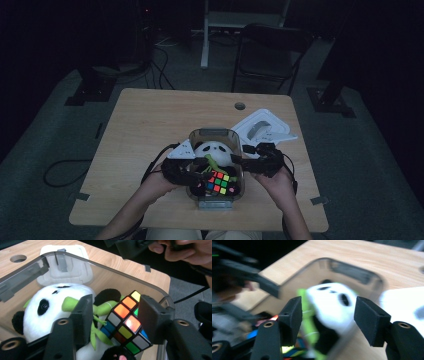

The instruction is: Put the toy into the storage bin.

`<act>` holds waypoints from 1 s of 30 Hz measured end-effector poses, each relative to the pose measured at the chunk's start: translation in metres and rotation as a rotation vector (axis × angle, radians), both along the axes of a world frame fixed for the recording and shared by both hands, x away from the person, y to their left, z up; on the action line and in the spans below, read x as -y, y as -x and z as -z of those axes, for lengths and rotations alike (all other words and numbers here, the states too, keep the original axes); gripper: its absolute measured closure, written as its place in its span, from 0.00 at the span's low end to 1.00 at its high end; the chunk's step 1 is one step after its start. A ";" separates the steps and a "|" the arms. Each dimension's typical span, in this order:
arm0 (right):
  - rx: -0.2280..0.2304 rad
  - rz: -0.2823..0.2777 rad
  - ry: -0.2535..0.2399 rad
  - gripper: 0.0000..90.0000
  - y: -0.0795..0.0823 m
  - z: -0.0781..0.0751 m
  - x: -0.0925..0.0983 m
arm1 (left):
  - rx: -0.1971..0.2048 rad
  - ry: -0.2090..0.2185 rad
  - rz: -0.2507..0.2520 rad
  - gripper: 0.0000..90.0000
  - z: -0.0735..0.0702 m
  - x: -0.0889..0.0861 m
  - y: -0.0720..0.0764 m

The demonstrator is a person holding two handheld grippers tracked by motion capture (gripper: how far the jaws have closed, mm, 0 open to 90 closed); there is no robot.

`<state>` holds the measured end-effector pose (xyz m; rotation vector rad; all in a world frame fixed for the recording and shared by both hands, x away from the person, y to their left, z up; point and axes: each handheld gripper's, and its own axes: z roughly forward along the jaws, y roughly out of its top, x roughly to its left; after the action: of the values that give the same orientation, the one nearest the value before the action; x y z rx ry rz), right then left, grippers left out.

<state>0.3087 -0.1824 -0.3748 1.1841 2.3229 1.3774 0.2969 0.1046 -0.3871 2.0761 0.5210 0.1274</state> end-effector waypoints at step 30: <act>-0.155 0.385 0.094 0.21 -0.089 0.084 0.053 | 0.017 0.009 -0.197 0.00 0.036 -0.068 -0.005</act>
<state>0.3973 -0.2358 -0.4589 1.6508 2.0769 1.0645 0.3019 0.1729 -0.4228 2.0106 0.7137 0.2569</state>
